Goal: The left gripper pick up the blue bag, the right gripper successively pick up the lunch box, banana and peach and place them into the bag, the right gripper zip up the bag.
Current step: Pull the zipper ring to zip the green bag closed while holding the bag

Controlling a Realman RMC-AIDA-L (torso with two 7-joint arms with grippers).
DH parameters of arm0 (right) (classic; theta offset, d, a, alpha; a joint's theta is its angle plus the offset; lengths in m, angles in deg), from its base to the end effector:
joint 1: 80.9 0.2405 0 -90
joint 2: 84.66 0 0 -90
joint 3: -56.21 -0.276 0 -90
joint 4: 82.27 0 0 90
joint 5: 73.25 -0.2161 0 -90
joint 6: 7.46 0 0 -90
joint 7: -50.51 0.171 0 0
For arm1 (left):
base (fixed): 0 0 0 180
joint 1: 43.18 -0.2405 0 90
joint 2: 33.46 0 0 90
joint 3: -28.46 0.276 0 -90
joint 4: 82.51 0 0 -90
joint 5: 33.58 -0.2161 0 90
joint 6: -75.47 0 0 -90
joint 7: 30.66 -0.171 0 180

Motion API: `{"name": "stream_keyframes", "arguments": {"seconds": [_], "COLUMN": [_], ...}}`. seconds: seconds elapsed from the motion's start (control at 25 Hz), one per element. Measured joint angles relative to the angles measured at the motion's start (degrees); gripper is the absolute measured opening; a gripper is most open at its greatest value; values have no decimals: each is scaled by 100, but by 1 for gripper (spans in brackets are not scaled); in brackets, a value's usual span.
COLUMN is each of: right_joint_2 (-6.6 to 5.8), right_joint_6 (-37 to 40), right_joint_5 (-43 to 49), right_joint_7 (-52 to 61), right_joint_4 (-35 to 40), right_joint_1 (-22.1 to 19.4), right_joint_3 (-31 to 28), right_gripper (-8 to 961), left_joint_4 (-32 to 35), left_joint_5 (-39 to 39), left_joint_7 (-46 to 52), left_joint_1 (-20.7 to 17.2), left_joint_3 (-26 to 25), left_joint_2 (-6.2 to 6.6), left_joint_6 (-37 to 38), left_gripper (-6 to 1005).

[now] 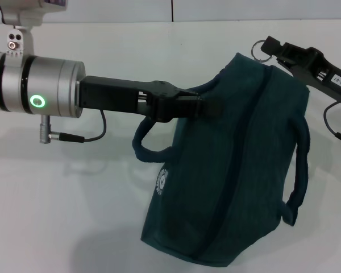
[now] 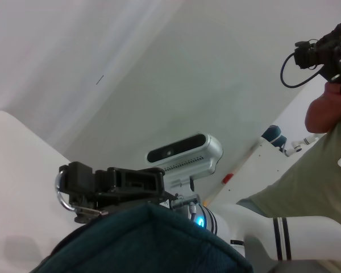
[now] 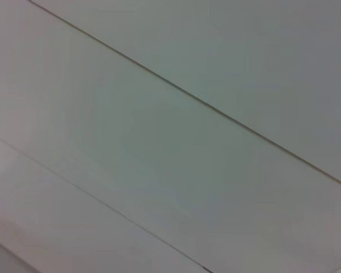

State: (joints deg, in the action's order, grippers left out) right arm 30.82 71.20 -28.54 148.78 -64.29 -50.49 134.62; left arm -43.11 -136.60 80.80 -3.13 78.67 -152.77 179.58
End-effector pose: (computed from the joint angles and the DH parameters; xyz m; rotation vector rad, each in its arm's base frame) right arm 0.2361 0.3823 -0.0344 -2.1180 1.4489 1.5301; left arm -0.1561 0.3485 -0.0348 2.5965 0.8986 0.8633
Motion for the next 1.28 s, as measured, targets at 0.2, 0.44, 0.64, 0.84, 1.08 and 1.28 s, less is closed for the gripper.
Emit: {"name": "stream_keyframes", "arguments": {"seconds": [0.2, 0.44, 0.64, 0.84, 1.08, 1.28], "right_joint_2": [0, 0, 3, 17, 1, -60], "right_joint_6": [-5, -25, -27, 120, 180, 271], "right_joint_5": [10, 21, 21, 6, -35, -33], "right_joint_7": [79, 128, 130, 111, -40, -239], "right_joint_4": [-34, -157, -161, -163, -170, -172], "right_joint_1": [1, -36, -73, -76, -203, -518], "right_joint_3": [27, 38, 42, 25, -94, -550], "right_gripper": [153, 156, 157, 159, 162, 209], "left_joint_4": [-21, -12, 8, -18, -20, -40], "left_joint_5": [9, 190, 276, 303, 431, 422], "left_joint_7": [-11, -11, -11, -10, -11, -4], "left_joint_1": [-3, -63, -96, -116, -154, -177], "left_joint_3": [-1, -6, -36, -46, -54, -55], "left_joint_2": [1, 5, 7, 10, 9, 16], "left_joint_6": [9, 117, 151, 69, -201, -810], "left_gripper": [48, 47, 47, 47, 47, 48]}}
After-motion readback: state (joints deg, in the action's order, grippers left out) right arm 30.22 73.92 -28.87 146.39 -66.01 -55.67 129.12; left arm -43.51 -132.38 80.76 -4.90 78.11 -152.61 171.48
